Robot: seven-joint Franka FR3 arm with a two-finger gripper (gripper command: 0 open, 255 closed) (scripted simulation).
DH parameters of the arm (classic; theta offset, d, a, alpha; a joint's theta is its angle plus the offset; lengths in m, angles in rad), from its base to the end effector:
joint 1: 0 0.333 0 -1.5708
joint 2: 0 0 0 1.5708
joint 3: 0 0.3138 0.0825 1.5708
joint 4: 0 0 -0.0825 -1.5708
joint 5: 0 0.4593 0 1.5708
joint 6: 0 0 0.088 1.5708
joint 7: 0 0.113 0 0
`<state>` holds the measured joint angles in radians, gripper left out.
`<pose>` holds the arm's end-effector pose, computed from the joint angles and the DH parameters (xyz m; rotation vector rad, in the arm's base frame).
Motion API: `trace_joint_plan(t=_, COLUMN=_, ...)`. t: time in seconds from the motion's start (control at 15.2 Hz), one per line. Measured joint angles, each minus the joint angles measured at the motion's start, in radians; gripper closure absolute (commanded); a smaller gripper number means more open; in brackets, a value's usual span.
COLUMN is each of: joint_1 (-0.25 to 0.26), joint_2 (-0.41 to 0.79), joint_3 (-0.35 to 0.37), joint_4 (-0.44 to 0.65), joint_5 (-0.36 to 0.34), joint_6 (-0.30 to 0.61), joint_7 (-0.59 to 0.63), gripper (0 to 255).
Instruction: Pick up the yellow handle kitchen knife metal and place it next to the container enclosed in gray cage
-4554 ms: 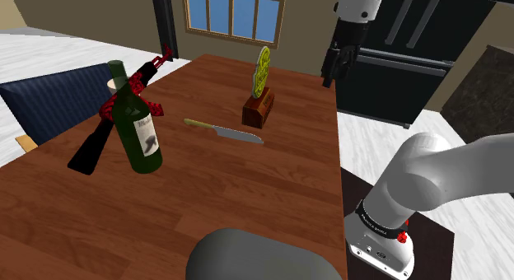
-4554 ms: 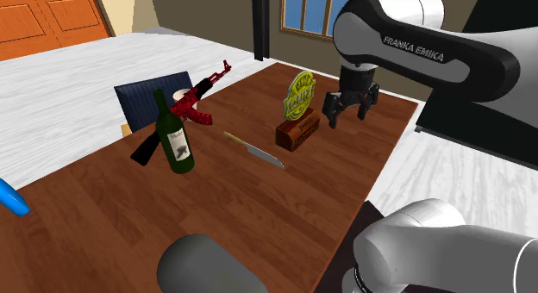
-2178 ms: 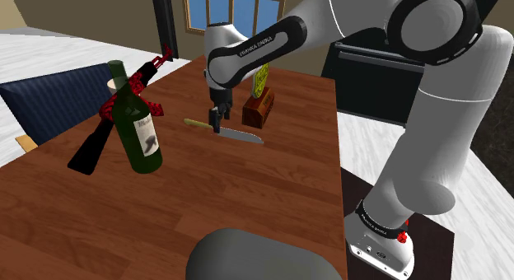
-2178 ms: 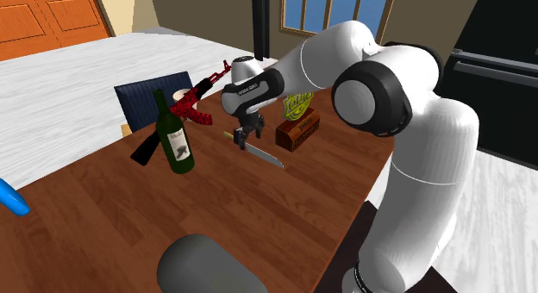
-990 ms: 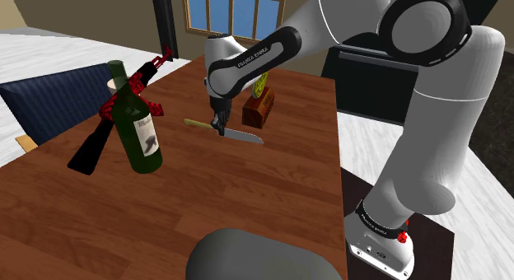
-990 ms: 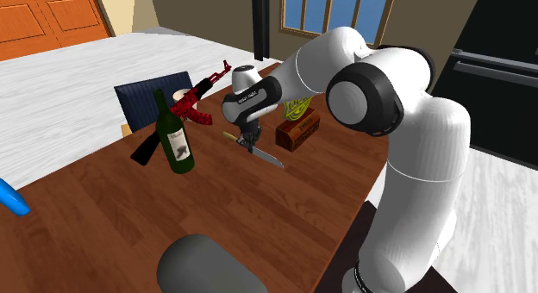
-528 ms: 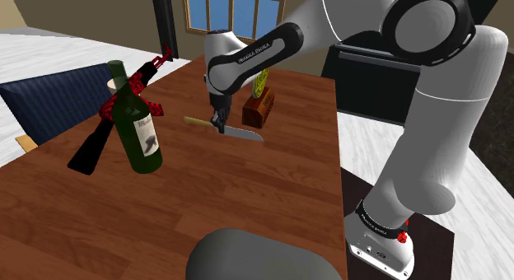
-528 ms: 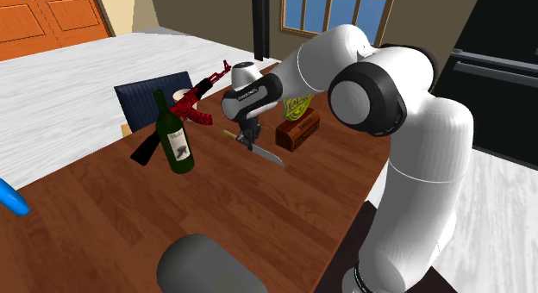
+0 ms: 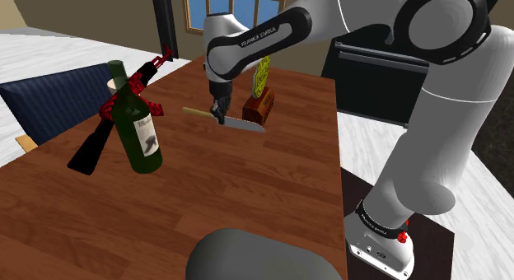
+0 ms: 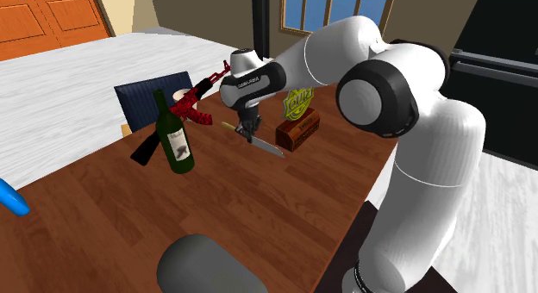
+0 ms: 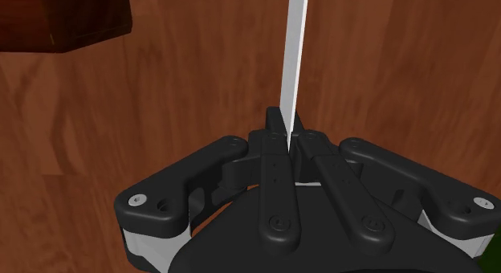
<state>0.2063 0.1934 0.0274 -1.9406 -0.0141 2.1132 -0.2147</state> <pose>0.6416 0.1516 0.3349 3.0536 0.7075 -0.0324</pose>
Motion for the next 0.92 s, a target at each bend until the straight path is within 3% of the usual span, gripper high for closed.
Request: trace_joint_plan(t=0.92, joint_1=0.000, joint_2=-0.061, joint_3=0.001, joint_4=0.111, joint_5=0.003, joint_6=-0.172, joint_7=-0.001, gripper=255)
